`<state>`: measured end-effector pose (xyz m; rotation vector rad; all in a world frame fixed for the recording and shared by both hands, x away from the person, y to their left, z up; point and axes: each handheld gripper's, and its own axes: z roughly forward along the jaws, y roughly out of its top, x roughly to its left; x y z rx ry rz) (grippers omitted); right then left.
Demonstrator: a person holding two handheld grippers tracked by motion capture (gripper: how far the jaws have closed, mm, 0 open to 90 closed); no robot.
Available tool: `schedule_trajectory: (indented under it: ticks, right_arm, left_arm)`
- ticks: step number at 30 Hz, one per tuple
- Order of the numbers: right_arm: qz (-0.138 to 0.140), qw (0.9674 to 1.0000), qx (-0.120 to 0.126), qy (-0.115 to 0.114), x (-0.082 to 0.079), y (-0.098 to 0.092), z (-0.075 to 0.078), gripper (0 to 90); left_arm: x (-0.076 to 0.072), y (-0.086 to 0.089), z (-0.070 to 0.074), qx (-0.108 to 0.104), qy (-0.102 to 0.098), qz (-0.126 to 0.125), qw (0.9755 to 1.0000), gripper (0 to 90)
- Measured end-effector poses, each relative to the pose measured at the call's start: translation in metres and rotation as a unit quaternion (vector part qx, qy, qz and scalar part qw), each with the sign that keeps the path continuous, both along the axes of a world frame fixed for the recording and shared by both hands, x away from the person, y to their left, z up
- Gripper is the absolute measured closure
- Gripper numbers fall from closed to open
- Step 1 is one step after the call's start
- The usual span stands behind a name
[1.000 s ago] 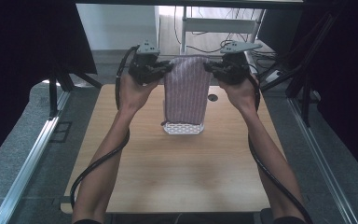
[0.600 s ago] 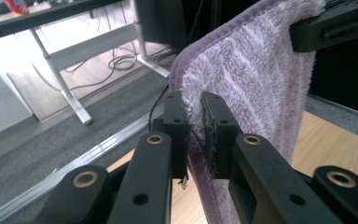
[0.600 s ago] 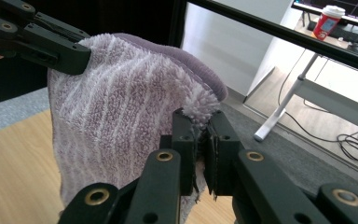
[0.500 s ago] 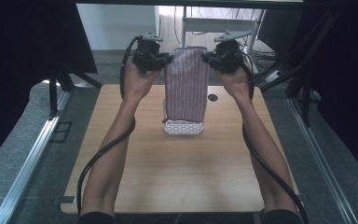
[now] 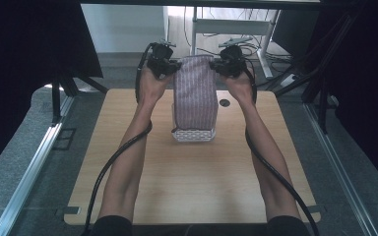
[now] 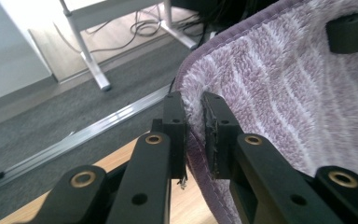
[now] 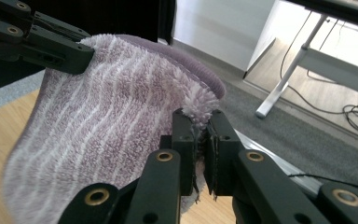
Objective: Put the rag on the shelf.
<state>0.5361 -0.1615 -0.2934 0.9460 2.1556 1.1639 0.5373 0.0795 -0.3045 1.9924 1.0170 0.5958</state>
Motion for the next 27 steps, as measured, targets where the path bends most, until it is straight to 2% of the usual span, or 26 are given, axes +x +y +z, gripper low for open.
schedule_trajectory:
  ticks: [6, 12, 16, 20, 24, 27]
  right_arm:
    - [-0.009, 0.9995, -0.003, 0.028, 0.018, 0.002, -0.024, 83.6]
    - [-0.018, 0.9982, -0.017, 0.055, 0.024, 0.005, -0.045, 83.1]
    - [-0.019, 0.9971, -0.026, 0.069, 0.025, 0.006, -0.053, 81.3]
    - [-0.023, 0.9958, -0.023, 0.086, 0.027, 0.004, -0.058, 70.9]
    - [-0.026, 0.9952, -0.015, 0.093, 0.028, -0.001, -0.060, 62.5]
    - [-0.026, 0.9952, -0.007, 0.094, 0.027, -0.005, -0.061, 58.3]
  left_arm:
    - [0.015, -0.005, -0.022, 0.028, 0.022, 0.007, 0.9994, 79.7]
    - [0.021, -0.009, -0.043, 0.050, 0.047, 0.004, 0.9976, 79.2]
    - [0.023, -0.010, -0.054, 0.052, 0.071, 0.000, 0.9962, 77.5]
    - [0.024, -0.010, -0.061, 0.070, 0.082, 0.009, 0.9941, 62.7]
    - [0.024, -0.003, -0.061, 0.057, 0.088, 0.017, 0.9944, 49.0]
    - [0.021, 0.001, -0.059, 0.047, 0.083, 0.017, 0.9953, 42.8]
